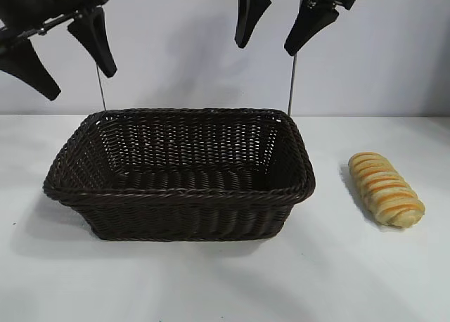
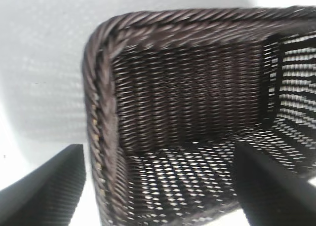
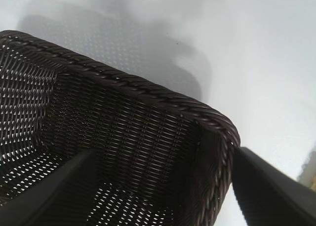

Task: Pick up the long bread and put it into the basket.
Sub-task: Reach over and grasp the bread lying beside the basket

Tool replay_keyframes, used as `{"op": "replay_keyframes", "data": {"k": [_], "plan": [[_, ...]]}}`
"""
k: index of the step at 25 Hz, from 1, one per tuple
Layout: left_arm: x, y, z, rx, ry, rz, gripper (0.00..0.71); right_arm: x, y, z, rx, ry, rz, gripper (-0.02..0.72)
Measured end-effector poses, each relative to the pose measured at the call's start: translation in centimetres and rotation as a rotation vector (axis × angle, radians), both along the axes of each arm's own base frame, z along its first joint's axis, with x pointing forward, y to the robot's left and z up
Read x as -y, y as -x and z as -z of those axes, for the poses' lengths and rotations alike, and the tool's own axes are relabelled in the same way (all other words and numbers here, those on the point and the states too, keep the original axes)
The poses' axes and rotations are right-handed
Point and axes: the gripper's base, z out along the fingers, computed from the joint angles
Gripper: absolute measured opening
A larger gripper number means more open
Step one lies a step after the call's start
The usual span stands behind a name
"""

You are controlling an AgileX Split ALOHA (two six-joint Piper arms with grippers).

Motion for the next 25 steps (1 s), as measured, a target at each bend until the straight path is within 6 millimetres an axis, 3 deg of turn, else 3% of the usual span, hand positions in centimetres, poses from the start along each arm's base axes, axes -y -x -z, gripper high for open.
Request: {"op": "replay_keyframes", "data": {"k": [8, 25], "plan": [[1.4, 0.0, -0.1, 0.036, 0.027, -0.001, 0.587, 0.0, 0.0, 0.0, 0.000, 0.000, 0.000, 0.549], [1.5, -0.3, 0.5, 0.038, 0.026, -0.012, 0.587, 0.5, -0.2, 0.1, 0.012, 0.039, 0.019, 0.549]]}}
